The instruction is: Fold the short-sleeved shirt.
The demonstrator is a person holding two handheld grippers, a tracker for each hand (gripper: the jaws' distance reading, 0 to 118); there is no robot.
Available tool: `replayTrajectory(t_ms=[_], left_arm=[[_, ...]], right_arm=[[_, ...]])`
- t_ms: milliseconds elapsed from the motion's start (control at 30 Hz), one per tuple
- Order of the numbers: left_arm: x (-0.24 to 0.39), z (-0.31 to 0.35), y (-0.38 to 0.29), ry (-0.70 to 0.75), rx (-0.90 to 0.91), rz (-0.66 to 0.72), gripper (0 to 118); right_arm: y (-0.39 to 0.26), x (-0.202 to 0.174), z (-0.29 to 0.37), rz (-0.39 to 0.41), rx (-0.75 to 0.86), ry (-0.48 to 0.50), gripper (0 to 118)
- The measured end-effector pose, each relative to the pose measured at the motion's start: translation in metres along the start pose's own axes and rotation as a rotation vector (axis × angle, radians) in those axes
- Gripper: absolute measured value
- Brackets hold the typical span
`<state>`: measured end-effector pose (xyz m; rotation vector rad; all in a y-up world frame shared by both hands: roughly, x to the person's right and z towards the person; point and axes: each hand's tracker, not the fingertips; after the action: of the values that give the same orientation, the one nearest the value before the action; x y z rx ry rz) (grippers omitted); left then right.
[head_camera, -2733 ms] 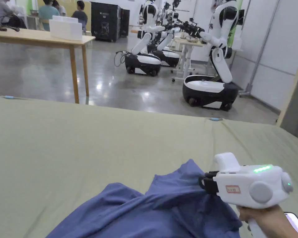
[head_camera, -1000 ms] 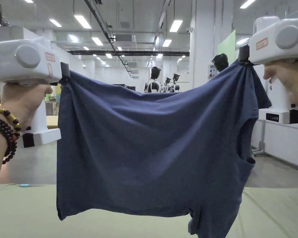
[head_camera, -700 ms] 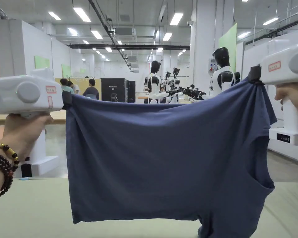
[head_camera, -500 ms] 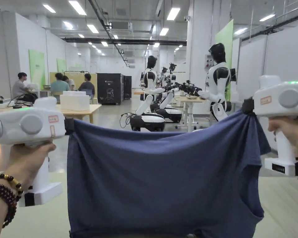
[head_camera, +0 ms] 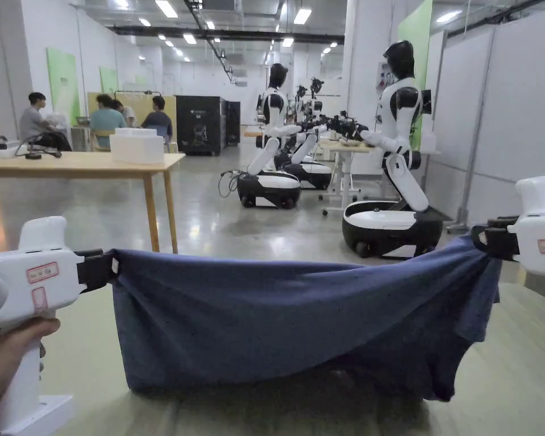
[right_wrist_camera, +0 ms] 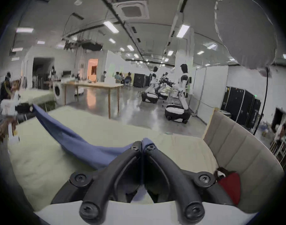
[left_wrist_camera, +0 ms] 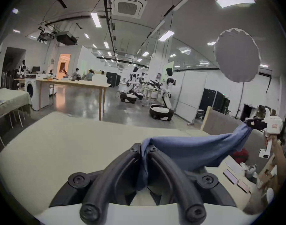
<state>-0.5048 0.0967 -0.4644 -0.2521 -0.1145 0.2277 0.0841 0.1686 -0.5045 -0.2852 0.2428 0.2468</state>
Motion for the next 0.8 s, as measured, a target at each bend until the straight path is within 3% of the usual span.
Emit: replayTrajectory(t_ms=[133,333,500,633,733,800], left_arm=[[-0.012,0.07,-0.07,-0.049,-0.052,0.027,3],[-0.029,0.162,-0.168,-0.122,-0.187,0.061,3],[-0.044,0.201,-0.231,-0.109,-0.325,0.131,3],[-0.05,0.207,-0.256,-0.103,-0.396,0.146,4],[-0.05,0.203,-0.268,-0.109,-0.442,0.137,4],[-0.05,0.196,-0.276,-0.078,-0.509,0.089,4]], right_arm=[[-0.079,-0.017,0.067,-0.048,-0.075,0.135,2],[-0.186,-0.038,0.144,-0.098,-0.219,0.237,2],[-0.252,-0.059,0.164,-0.001,-0.455,0.344,2],[-0.274,-0.064,0.154,0.012,-0.576,0.373,3],[-0.284,-0.069,0.139,0.084,-0.659,0.355,3],[-0.29,-0.069,0.126,0.057,-0.733,0.382,3]])
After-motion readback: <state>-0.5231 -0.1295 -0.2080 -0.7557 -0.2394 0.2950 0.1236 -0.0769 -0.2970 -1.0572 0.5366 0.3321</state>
